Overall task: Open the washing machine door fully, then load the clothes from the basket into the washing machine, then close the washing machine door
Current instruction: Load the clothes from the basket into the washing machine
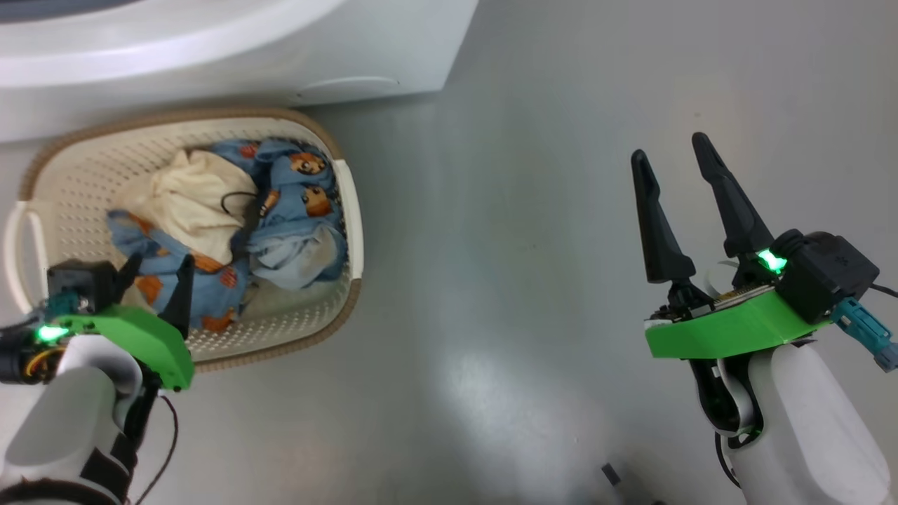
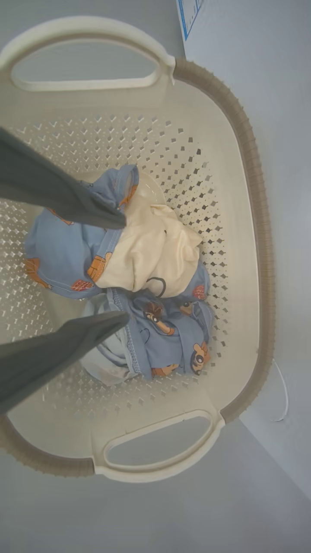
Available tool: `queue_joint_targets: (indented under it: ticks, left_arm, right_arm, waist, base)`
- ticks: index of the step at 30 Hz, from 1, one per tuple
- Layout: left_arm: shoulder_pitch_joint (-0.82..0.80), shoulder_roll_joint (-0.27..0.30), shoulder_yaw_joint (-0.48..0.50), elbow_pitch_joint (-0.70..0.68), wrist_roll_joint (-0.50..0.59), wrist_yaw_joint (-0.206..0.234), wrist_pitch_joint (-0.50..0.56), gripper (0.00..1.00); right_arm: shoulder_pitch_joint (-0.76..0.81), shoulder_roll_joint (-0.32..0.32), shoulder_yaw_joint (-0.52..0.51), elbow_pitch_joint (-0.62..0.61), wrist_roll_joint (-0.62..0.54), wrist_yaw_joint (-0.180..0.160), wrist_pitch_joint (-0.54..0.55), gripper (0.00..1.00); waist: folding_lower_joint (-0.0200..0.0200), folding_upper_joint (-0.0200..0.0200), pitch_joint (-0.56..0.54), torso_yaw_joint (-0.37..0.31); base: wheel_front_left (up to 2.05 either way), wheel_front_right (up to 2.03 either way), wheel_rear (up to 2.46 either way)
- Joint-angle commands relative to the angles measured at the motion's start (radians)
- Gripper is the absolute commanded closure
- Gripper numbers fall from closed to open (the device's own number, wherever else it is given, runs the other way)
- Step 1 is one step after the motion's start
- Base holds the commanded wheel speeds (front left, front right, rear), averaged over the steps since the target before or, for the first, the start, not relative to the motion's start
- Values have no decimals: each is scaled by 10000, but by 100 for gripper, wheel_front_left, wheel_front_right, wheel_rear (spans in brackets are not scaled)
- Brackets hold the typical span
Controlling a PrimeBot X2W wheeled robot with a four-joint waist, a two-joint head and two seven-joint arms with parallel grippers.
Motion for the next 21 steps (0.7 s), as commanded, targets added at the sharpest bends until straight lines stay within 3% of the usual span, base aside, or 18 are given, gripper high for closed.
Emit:
queue_joint_targets:
  ticks: [1,9,21]
  left_arm:
    - [-284,525,29,279,-122,8,111,0]
    - [-1365,756,-686,1235,-353,8,935,0]
    - [-2478,1281,-940,1802,-356,90,1605,0]
  right_arm:
    - [-23,113,225,-292,-148,42,-78,0]
    - [-316,232,369,-369,-163,42,-78,0]
    - [-661,302,690,-531,-180,42,-78,0]
  waist:
    - [-1,-1,732,-358]
    - [-1,-1,1461,-523]
    - [-1,-1,2225,-755]
  base:
    - [0,0,0]
    - [0,0,0]
    - [0,0,0]
